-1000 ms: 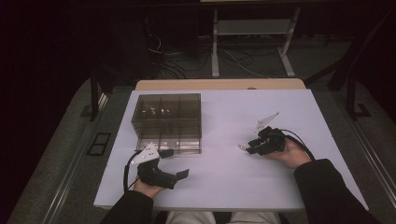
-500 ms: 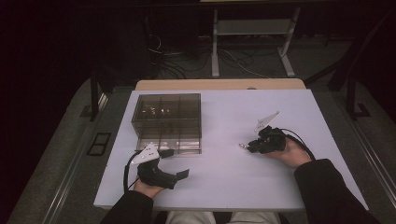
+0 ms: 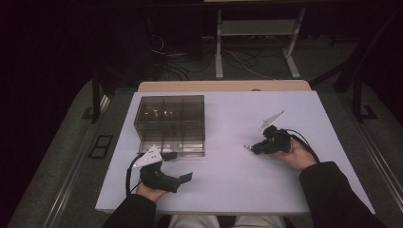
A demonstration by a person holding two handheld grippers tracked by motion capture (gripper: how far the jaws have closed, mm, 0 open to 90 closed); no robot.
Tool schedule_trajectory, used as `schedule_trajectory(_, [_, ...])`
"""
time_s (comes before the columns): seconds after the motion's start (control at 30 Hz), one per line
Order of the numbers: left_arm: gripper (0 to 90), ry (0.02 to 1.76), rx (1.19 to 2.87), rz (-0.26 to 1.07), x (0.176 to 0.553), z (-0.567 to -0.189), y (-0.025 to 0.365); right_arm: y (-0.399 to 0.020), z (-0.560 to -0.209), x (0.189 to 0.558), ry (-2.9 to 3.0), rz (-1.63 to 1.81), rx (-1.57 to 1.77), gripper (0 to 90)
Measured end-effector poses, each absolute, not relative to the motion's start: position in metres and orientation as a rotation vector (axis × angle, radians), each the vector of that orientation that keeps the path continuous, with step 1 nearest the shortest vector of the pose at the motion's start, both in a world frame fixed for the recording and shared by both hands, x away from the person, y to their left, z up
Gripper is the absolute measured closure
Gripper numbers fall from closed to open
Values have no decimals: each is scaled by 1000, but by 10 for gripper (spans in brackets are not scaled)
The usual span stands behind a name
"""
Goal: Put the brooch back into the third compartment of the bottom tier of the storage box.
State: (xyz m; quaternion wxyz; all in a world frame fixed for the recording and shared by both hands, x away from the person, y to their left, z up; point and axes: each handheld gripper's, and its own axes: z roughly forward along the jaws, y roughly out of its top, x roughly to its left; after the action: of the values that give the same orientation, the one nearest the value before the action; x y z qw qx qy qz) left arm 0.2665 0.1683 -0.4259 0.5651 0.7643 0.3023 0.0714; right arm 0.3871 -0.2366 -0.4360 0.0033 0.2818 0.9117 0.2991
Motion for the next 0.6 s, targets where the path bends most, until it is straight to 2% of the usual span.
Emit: schedule_trajectory(0.6, [0,718,1795,164,266,-426,169,-226,-410,386,2852,964,955,789])
